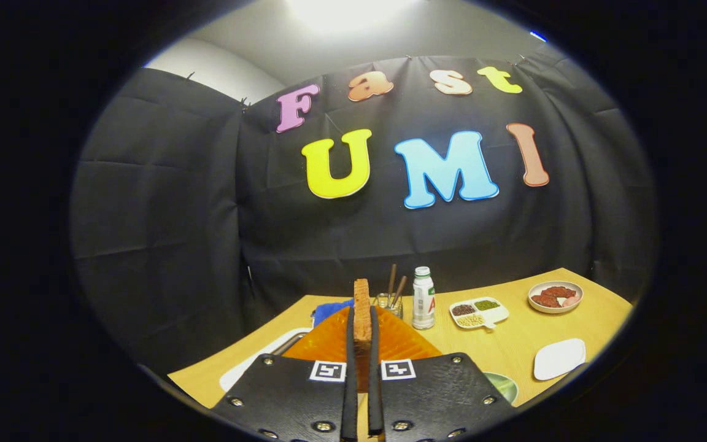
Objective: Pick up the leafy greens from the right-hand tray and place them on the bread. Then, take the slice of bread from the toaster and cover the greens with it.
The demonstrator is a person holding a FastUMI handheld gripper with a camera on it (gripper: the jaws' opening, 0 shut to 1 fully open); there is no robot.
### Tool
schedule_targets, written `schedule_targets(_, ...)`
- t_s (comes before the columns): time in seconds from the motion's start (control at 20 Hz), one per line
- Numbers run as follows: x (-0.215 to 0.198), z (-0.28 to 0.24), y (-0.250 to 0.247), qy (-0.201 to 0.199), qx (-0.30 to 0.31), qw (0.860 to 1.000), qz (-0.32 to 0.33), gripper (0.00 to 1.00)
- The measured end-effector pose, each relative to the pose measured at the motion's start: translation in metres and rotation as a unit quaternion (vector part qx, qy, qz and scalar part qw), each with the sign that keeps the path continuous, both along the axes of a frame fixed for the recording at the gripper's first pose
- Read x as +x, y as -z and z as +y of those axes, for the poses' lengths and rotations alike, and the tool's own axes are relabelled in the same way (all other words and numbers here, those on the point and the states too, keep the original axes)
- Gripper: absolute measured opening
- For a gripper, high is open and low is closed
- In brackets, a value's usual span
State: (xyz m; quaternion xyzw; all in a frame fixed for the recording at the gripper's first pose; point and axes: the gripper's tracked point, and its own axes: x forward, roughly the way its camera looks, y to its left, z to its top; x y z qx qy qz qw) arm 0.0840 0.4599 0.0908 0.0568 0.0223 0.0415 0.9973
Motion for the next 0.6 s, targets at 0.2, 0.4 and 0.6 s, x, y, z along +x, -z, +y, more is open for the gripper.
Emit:
schedule_targets(0.2,-0.011,-0.040,0.047,-0.001,-0.013,0.999,0.029,0.07)
schedule_targets(0.4,-0.025,-0.064,0.084,-0.019,0.002,0.998,0.062,0.07)
schedule_targets(0.6,-0.034,-0.069,0.105,-0.031,-0.004,0.997,0.077,0.07)
